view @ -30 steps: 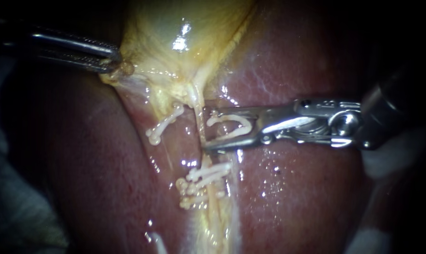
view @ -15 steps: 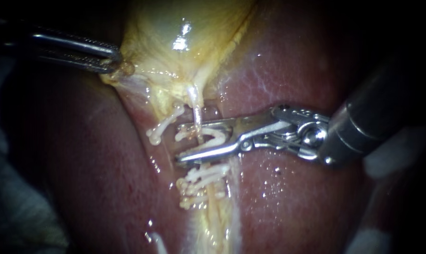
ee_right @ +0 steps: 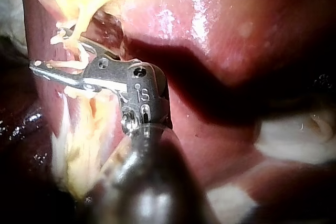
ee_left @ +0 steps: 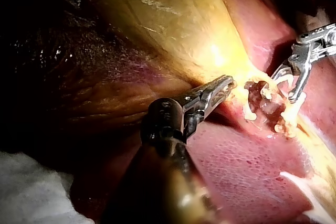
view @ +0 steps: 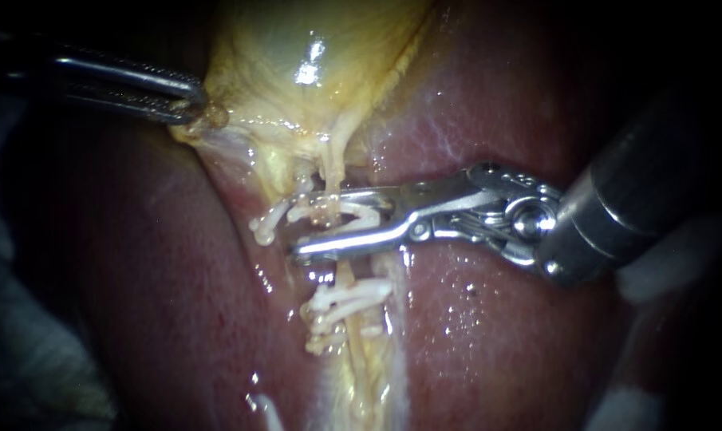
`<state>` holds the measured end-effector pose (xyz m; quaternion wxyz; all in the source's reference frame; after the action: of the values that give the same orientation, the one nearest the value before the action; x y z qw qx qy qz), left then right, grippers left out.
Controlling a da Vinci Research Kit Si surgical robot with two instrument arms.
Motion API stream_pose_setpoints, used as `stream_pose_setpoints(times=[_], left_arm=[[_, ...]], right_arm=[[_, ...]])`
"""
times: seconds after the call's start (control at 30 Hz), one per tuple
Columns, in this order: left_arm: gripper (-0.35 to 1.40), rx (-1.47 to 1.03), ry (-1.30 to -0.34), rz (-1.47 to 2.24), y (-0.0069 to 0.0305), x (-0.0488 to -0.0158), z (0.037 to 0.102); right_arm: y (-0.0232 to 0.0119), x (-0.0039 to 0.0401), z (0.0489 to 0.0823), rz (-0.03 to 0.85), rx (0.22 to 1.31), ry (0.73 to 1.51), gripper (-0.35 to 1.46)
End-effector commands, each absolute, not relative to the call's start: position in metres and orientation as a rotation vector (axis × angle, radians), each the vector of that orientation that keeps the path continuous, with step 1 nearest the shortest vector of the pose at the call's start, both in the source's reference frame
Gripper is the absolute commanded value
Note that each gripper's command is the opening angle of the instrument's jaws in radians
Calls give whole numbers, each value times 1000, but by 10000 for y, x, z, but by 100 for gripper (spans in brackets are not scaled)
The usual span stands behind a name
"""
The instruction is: Clipping third clip right tube
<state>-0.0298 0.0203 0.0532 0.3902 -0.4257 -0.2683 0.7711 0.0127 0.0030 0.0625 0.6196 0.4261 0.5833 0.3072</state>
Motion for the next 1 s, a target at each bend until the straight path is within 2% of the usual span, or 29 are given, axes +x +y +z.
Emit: stream_pose_setpoints(times=[0.03,0.43,0.7,1.0], left_arm=[[-35,-1082,-682,1959,202,-298,532],[-35,-1082,-682,1959,203,-298,532],[-35,-1082,-681,1959,203,-298,532],[-35,-1082,-682,1959,203,-299,532]], right_arm=[[31,126,624,712,986,1337,28],[34,117,612,844,1118,1263,-35],[29,114,611,853,1124,1213,-35],[30,114,611,863,1132,1208,-35]])
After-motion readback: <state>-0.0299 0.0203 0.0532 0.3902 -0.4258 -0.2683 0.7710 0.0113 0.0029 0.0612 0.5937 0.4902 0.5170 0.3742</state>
